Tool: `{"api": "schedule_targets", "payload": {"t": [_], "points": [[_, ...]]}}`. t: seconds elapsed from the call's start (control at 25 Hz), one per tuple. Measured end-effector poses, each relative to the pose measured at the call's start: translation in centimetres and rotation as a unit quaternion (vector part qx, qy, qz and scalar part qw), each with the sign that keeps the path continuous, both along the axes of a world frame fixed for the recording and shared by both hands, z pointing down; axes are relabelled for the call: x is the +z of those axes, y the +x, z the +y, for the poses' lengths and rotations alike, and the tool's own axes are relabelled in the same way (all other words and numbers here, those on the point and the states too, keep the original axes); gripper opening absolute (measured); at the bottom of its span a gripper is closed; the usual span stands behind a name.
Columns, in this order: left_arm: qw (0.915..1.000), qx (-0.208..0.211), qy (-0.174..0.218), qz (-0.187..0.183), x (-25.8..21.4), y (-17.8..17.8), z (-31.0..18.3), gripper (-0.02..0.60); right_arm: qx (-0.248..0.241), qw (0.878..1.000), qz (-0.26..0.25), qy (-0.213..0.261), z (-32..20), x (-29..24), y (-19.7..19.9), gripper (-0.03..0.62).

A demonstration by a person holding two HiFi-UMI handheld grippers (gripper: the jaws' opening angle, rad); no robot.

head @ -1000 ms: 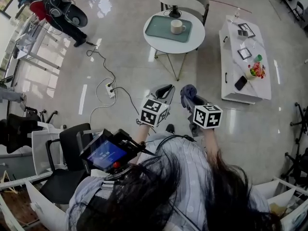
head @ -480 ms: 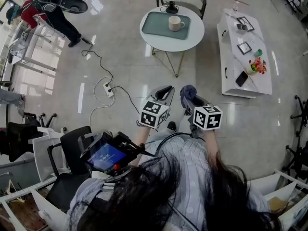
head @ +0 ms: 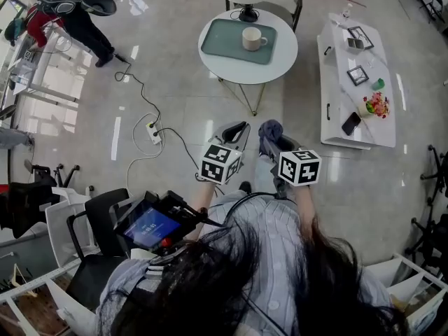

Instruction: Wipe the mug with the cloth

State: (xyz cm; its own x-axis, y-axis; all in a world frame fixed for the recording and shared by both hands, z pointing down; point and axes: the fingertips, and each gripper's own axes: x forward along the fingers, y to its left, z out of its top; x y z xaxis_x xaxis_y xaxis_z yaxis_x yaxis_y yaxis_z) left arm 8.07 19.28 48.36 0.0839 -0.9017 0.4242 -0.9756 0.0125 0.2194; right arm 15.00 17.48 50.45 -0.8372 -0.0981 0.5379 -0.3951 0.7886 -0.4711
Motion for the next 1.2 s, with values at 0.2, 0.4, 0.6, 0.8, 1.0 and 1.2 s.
{"api": "schedule_targets", "payload": {"t": [0.2, 0.4, 0.6, 0.8, 1.0, 1.2], "points": [[0.9999, -0.011, 0.000, 0.001, -0.3, -2.5, -5.1, 0.020, -0.014, 1.000, 0.000, -0.004, -5.4, -0.4, -2.6, 0.098], [0.9998, -0.021, -0.002, -0.005, -0.8, -4.2, -8.3, 0.020, -0.032, 0.999, -0.005, -0.005, -8.9, -0.8, -5.1, 0.098], [0.9995, -0.030, -0.009, -0.007, -0.8, -5.1, -10.2, 0.020, -0.046, 0.999, -0.005, -0.009, -10.9, -1.0, -6.2, 0.098], [0.9990, -0.040, -0.014, -0.012, -0.7, -6.7, -13.7, 0.020, -0.058, 0.998, -0.005, -0.016, -14.6, -0.5, -7.8, 0.098], [0.9981, -0.057, -0.016, -0.020, -0.6, -8.4, -16.5, 0.020, -0.077, 0.997, -0.011, -0.018, -17.7, -0.4, -9.9, 0.098], [0.9973, -0.065, -0.022, -0.027, -0.3, -9.5, -17.4, 0.020, -0.094, 0.995, -0.015, -0.021, -18.8, 0.0, -11.7, 0.098]]}}
